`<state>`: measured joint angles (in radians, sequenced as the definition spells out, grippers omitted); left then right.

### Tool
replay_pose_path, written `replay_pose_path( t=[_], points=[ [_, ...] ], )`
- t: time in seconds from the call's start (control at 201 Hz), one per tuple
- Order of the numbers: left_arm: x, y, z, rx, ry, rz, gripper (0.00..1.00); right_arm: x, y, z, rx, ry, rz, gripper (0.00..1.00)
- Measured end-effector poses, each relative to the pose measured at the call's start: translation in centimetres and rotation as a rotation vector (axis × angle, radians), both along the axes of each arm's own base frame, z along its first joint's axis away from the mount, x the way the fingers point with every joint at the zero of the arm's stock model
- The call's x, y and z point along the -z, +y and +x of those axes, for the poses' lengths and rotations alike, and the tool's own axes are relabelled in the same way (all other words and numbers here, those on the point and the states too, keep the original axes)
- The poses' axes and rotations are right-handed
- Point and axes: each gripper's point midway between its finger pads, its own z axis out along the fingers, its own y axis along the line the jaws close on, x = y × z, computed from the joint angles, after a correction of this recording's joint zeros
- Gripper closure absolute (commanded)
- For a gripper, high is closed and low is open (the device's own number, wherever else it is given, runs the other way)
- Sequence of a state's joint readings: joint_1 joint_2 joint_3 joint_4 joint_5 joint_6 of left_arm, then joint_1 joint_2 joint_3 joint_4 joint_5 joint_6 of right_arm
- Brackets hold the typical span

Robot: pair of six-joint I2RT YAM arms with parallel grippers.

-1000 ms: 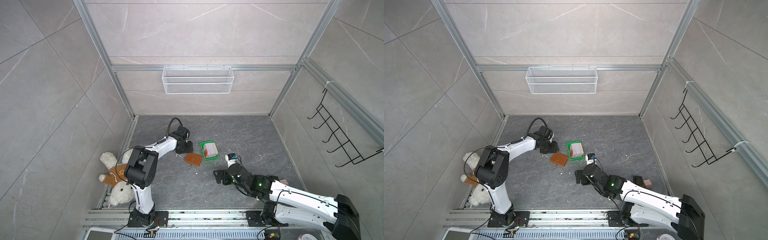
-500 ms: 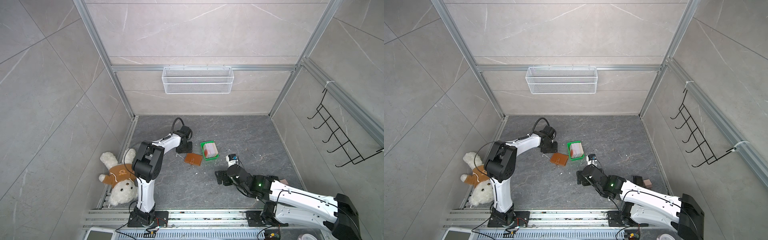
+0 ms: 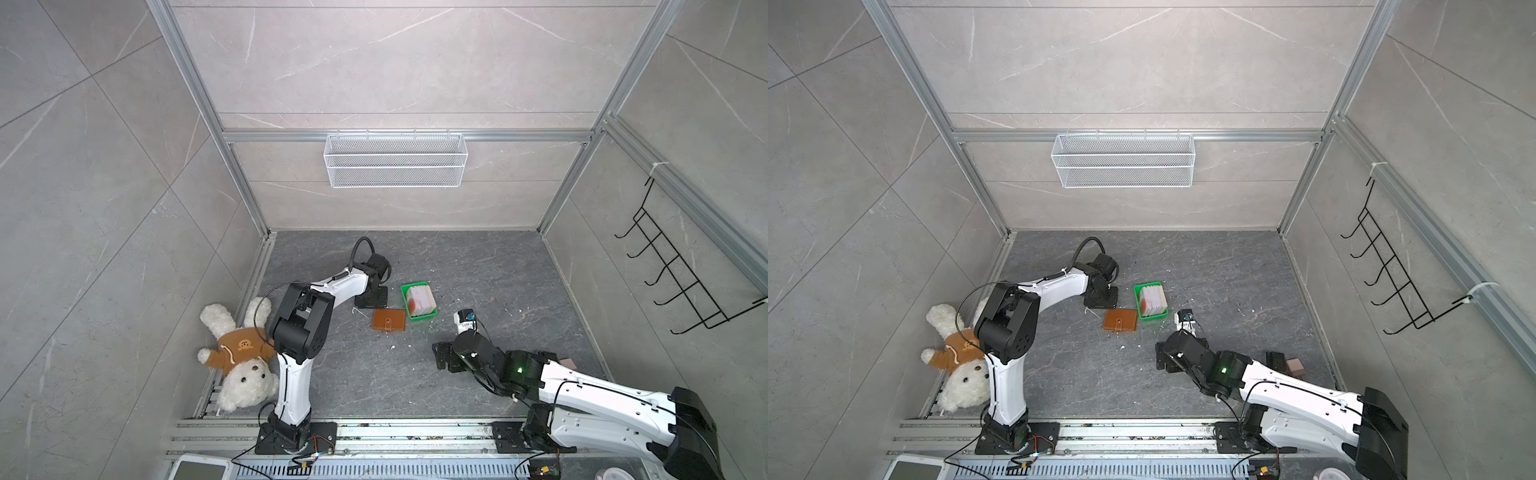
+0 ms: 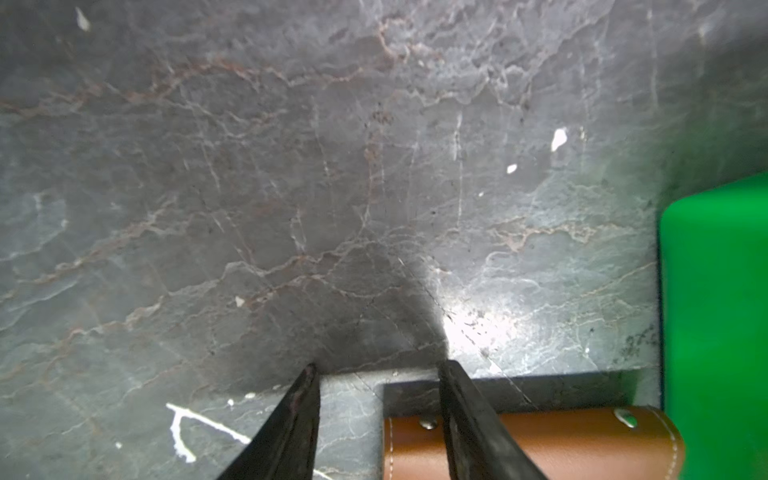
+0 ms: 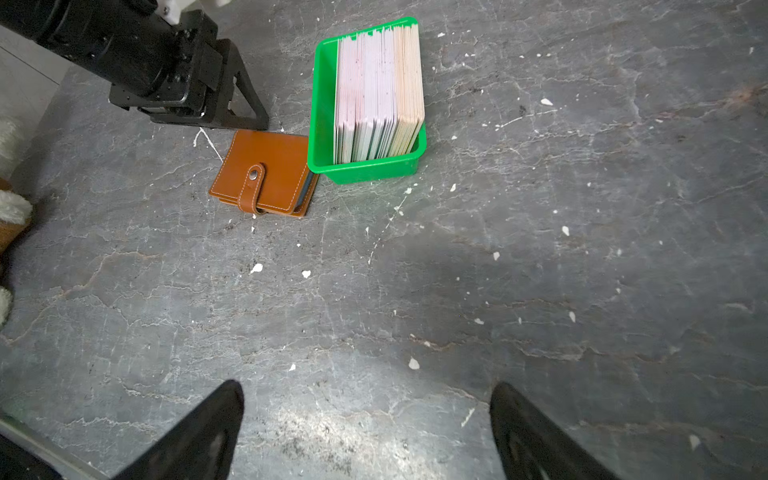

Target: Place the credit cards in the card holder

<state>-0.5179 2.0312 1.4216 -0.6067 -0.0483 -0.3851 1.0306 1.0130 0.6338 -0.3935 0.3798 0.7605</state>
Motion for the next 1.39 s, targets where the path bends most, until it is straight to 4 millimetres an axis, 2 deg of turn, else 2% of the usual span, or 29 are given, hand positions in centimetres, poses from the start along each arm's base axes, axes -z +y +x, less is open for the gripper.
replay_pose_path(
  t=[0.154, 0.319, 0.518, 0.662, 0.836, 0.966, 1.125, 1.23, 1.394],
  points=[
    [0.1, 0.6, -1.9, 0.006, 0.018, 0.012, 0.52, 0.0, 0.0, 0.0, 0.001, 0.000, 0.001, 0.06],
    [0.1, 1.7, -5.1, 0.010, 0.049, 0.011, 0.52, 0.0, 0.0, -0.1, 0.003, 0.002, 0.000, 0.06],
    [-0.1, 1.3, -9.5, 0.035, 0.076, -0.044, 0.52, 0.2, 0.1, -0.2, -0.001, 0.005, -0.006, 0.06],
    [-1.1, 0.5, -12.1, 0.055, 0.068, -0.109, 0.52, 0.3, 0.2, -0.3, 0.000, 0.006, -0.007, 0.07],
    [-3.0, 0.5, -14.7, 0.052, 0.043, -0.199, 0.51, 0.3, 0.2, -0.2, 0.018, 0.015, 0.007, 0.08],
    [-4.4, 0.5, -15.3, 0.034, 0.022, -0.251, 0.50, 0.2, 0.3, -0.2, 0.037, 0.020, 0.032, 0.08],
    [-5.1, 0.0, -14.6, 0.010, 0.007, -0.304, 0.40, 0.2, 0.6, 0.0, 0.056, 0.025, 0.057, 0.08],
    [-5.1, -0.3, -13.7, -0.003, 0.002, -0.306, 0.36, 0.2, 0.7, 0.0, 0.065, 0.029, 0.065, 0.08],
    [-5.2, -1.6, -10.9, -0.014, -0.021, -0.280, 0.39, 0.2, 0.7, 0.0, 0.068, 0.030, 0.072, 0.08]
  ],
)
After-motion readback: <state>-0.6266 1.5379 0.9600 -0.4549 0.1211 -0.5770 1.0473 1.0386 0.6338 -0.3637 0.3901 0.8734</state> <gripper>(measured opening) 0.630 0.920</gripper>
